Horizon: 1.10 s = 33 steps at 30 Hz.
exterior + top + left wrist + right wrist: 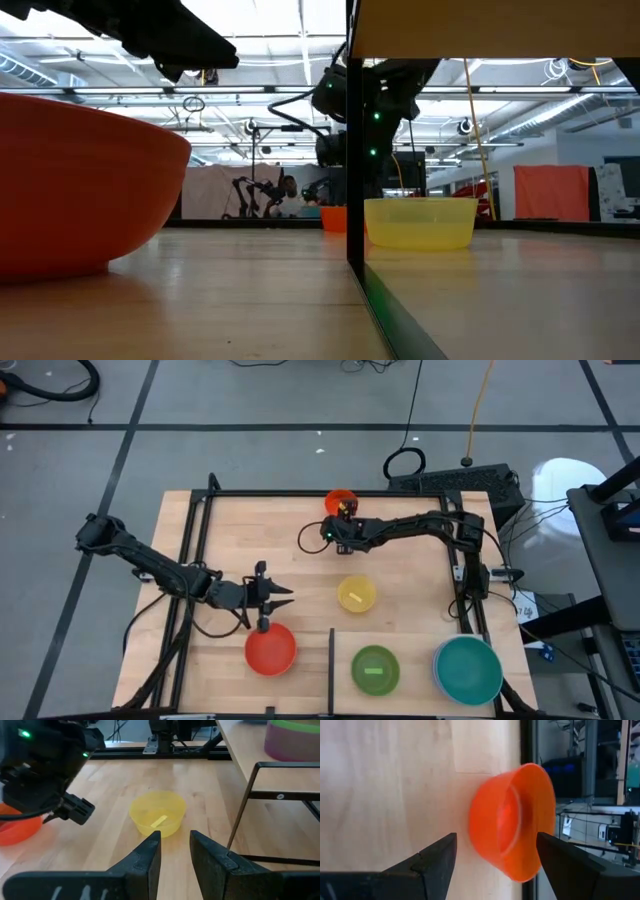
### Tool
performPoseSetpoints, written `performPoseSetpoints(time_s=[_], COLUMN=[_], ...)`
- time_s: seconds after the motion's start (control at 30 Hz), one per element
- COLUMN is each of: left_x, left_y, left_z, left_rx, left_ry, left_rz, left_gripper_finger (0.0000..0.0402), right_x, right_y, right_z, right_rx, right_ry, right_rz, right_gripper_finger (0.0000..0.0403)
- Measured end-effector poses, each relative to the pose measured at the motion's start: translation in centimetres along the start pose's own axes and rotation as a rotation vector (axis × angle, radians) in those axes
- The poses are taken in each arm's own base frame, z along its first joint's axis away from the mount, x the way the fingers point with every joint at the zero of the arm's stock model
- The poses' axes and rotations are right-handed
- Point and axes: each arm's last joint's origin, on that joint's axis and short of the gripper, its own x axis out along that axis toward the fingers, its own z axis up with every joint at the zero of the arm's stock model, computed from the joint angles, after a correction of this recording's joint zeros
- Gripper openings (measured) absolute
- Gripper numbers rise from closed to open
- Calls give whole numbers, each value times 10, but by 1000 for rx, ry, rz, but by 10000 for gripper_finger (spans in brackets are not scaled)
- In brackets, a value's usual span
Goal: Place and stack bowls onto a shelf
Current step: Stack the light orange bowl on top of the green bowl on the shelf
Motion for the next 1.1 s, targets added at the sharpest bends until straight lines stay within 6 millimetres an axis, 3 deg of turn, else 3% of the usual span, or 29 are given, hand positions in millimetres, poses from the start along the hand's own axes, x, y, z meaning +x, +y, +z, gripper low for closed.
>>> performPoseSetpoints(time_s=[0.47, 0.9, 1.1], left_x=[0, 0, 0], left_y=[0, 0, 0], left_z=[2, 2, 2], left_rx=[-4, -19, -21], left_ry=[-21, -21, -21], left_rz=[5, 5, 5], left_gripper_finger=[108, 108, 108], right_x=[16, 16, 15], right_y=[-1, 1, 1], right_z=[-12, -13, -13], right_rx=[-15, -37, -51], right_ry=[-51, -41, -32], right_rz=[-6, 13, 38], right_gripper_finger=[259, 154, 125])
